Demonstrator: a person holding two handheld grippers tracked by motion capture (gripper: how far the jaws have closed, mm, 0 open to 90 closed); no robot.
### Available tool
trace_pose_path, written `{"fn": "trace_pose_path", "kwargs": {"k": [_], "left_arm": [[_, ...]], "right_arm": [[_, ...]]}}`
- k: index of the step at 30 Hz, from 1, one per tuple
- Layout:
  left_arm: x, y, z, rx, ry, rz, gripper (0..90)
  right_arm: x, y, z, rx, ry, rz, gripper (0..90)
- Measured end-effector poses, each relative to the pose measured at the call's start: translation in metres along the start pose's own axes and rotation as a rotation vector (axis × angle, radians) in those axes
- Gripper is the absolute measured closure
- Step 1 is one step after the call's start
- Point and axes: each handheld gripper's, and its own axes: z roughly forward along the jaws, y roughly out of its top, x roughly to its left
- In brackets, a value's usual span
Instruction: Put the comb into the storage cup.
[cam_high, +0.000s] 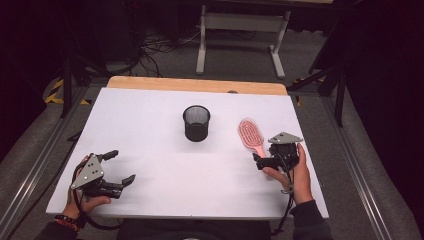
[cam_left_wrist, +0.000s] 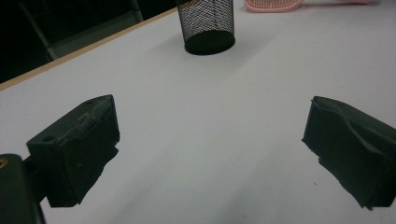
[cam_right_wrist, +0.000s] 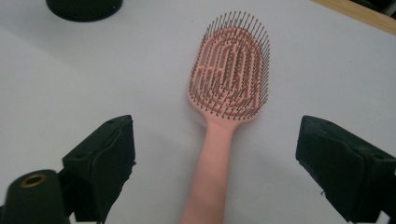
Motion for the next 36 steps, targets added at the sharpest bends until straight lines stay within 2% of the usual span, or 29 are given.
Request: {"fn": "trace_pose_path", "kwargs": {"k": [4, 7, 10, 14, 17, 19, 21, 23, 24, 25, 28, 30, 33, 36], "left_arm": [[0.0, 0.0, 0.0, 0.01, -0.003, 0.005, 4.5], [0.001, -0.001, 0.001, 0.013, -0.002, 0.002, 4.7], [0.0, -0.001, 0.001, 0.015, -0.002, 0.006, 4.8], [0.0, -0.001, 0.001, 0.02, -0.003, 0.009, 5.0], [0.0, -0.001, 0.002, 0.018, -0.004, 0.002, 5.1], [0.0, -0.002, 0.002, 0.027, -0.007, 0.009, 5.1], [0.0, -0.001, 0.002, 0.027, -0.009, 0.009, 5.1], [0.0, -0.001, 0.003, 0.03, -0.01, 0.007, 5.1], [0.0, -0.002, 0.003, 0.034, -0.013, 0.01, 5.2], [0.0, -0.002, 0.003, 0.037, -0.017, 0.006, 5.3], [0.0, -0.002, 0.004, 0.043, -0.023, 0.0, 5.3], [-0.001, -0.002, 0.005, 0.045, -0.025, 0.0, 5.3], [-0.001, -0.002, 0.005, 0.044, -0.028, -0.003, 5.3], [-0.001, -0.002, 0.005, 0.046, -0.03, -0.003, 5.4]], "right_arm": [[-0.005, 0.011, 0.007, 0.08, -0.007, -0.002, 16.5], [-0.01, 0.018, 0.014, 0.137, 0.029, 0.007, 16.8], [-0.008, 0.023, 0.027, 0.192, 0.039, 0.003, 18.2], [-0.009, 0.023, 0.04, 0.25, 0.016, 0.012, 19.4], [-0.012, 0.021, 0.043, 0.255, 0.003, 0.032, 20.4], [-0.015, 0.017, 0.049, 0.271, 0.019, 0.05, 24.9], [-0.015, 0.013, 0.054, 0.29, 0.034, 0.048, 33.6], [-0.016, 0.012, 0.056, 0.293, 0.046, 0.049, 35.3], [-0.016, 0.009, 0.061, 0.3, 0.071, 0.055, 45.6], [-0.015, 0.008, 0.063, 0.304, 0.079, 0.054, 46.7], [-0.015, 0.008, 0.064, 0.292, 0.09, 0.063, 51.2], [-0.014, 0.008, 0.065, 0.278, 0.095, 0.067, 57.4], [-0.013, 0.008, 0.065, 0.268, 0.097, 0.058, 65.1], [-0.012, 0.007, 0.065, 0.254, 0.101, 0.049, 68.9]]}}
